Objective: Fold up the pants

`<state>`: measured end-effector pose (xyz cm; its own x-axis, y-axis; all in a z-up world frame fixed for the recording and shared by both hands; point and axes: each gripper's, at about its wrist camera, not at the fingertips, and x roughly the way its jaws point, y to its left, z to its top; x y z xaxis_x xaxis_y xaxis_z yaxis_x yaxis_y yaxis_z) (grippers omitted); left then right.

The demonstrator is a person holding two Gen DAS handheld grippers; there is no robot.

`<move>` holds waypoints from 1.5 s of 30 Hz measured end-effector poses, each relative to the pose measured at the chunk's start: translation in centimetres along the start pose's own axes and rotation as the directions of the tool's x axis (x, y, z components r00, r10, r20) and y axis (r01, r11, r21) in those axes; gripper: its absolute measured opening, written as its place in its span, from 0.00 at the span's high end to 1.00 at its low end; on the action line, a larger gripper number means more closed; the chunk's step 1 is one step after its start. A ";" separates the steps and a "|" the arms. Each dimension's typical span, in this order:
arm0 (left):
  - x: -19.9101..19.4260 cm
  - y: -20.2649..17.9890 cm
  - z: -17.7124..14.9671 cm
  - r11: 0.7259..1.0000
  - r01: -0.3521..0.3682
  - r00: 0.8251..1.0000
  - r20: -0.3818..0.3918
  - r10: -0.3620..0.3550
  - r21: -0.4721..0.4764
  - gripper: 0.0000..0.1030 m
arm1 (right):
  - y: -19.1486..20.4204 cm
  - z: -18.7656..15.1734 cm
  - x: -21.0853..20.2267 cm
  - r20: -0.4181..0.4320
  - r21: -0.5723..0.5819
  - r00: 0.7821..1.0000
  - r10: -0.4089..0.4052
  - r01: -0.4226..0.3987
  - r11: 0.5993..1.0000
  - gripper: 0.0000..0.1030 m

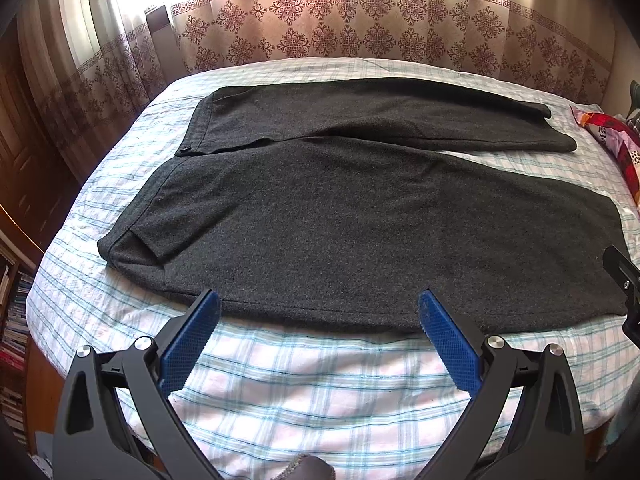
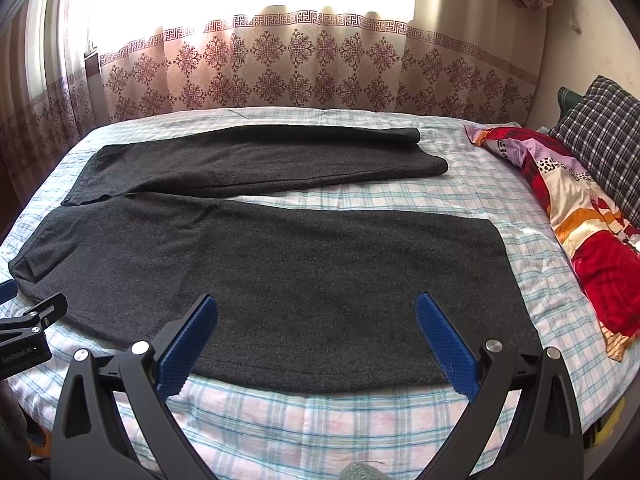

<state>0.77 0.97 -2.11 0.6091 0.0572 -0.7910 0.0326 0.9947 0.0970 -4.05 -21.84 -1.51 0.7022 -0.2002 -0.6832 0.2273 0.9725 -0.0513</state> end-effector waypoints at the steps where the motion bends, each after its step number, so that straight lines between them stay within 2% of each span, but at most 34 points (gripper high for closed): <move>1: 0.2 0.0 -0.1 1.000 -0.003 1.000 -0.006 0.003 -0.001 0.02 | 0.0 0.0 0.1 -0.006 0.001 1.000 -0.001 0.001 1.000 0.05; 10: 2.4 0.1 -0.5 1.000 0.009 0.996 -0.084 -0.009 -0.010 0.02 | -0.5 -0.4 1.2 -0.043 0.014 0.999 -0.005 0.006 1.000 0.05; 17: 5.0 0.2 -1.0 0.999 0.029 0.985 -0.172 -0.034 -0.033 0.02 | -0.6 -0.8 2.4 -0.086 0.020 0.996 -0.006 0.008 1.000 0.05; 21: 6.5 0.2 -1.5 0.998 0.037 0.974 -0.220 -0.046 -0.043 0.02 | -0.6 -1.2 3.5 -0.125 0.020 0.992 -0.008 0.011 1.000 0.05; 26: 8.7 0.4 -2.1 0.995 0.063 0.953 -0.291 -0.083 -0.077 0.02 | -0.6 -1.7 5.1 -0.185 0.024 0.983 -0.007 0.012 1.000 0.05; 36: 10.2 0.1 -2.9 0.995 0.070 0.943 -0.320 -0.088 -0.068 0.02 | 0.0 -3.4 8.1 -0.296 -0.010 0.955 -0.023 0.021 1.000 0.05; 41: 10.6 -0.1 -3.1 0.995 0.076 0.946 -0.310 -0.094 -0.070 0.02 | -0.2 -4.4 9.5 -0.364 0.016 0.931 0.000 0.007 1.000 0.05; 45: 10.8 -0.3 -3.4 0.995 0.073 0.948 -0.305 -0.089 -0.065 0.02 | -0.4 -4.6 9.7 -0.376 0.035 0.927 0.016 -0.003 0.999 0.05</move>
<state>4.62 1.53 -12.74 0.3324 -0.0088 -0.9431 0.0257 0.9997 -0.0003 -0.45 -23.61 -11.47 0.4010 -0.1253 -0.9075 0.2483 0.9684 -0.0240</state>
